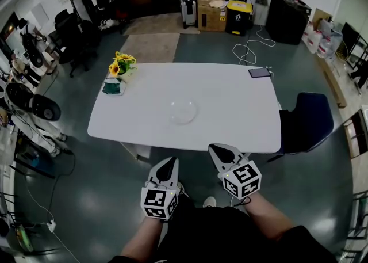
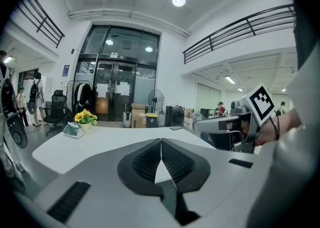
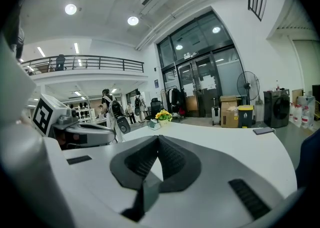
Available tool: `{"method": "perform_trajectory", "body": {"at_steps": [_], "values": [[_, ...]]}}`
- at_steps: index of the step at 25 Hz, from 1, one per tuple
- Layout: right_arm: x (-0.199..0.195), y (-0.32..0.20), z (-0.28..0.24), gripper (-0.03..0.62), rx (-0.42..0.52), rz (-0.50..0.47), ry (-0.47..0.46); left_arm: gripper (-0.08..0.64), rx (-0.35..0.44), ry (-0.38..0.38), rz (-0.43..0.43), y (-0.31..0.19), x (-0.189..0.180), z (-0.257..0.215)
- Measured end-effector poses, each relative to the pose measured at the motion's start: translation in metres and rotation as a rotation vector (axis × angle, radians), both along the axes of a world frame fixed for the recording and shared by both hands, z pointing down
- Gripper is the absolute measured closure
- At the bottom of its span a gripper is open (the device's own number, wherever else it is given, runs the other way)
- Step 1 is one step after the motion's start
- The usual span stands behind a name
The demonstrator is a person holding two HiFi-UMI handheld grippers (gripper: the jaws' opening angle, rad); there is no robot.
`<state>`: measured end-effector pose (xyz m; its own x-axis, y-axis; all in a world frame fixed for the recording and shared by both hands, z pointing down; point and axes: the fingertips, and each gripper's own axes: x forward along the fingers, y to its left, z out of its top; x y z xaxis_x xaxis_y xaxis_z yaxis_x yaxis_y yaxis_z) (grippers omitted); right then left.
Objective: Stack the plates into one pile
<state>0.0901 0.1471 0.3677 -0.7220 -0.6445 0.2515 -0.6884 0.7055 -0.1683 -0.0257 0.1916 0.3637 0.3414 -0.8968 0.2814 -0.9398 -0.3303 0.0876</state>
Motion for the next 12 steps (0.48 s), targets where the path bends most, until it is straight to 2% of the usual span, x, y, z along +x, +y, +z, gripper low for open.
{"method": "perform_trajectory", "body": {"at_steps": [12], "values": [[-0.010,0.004,0.004,0.575,-0.013,-0.028,-0.016,0.540,0.008,-0.006,-0.021,0.002,-0.005,-0.003]]}}
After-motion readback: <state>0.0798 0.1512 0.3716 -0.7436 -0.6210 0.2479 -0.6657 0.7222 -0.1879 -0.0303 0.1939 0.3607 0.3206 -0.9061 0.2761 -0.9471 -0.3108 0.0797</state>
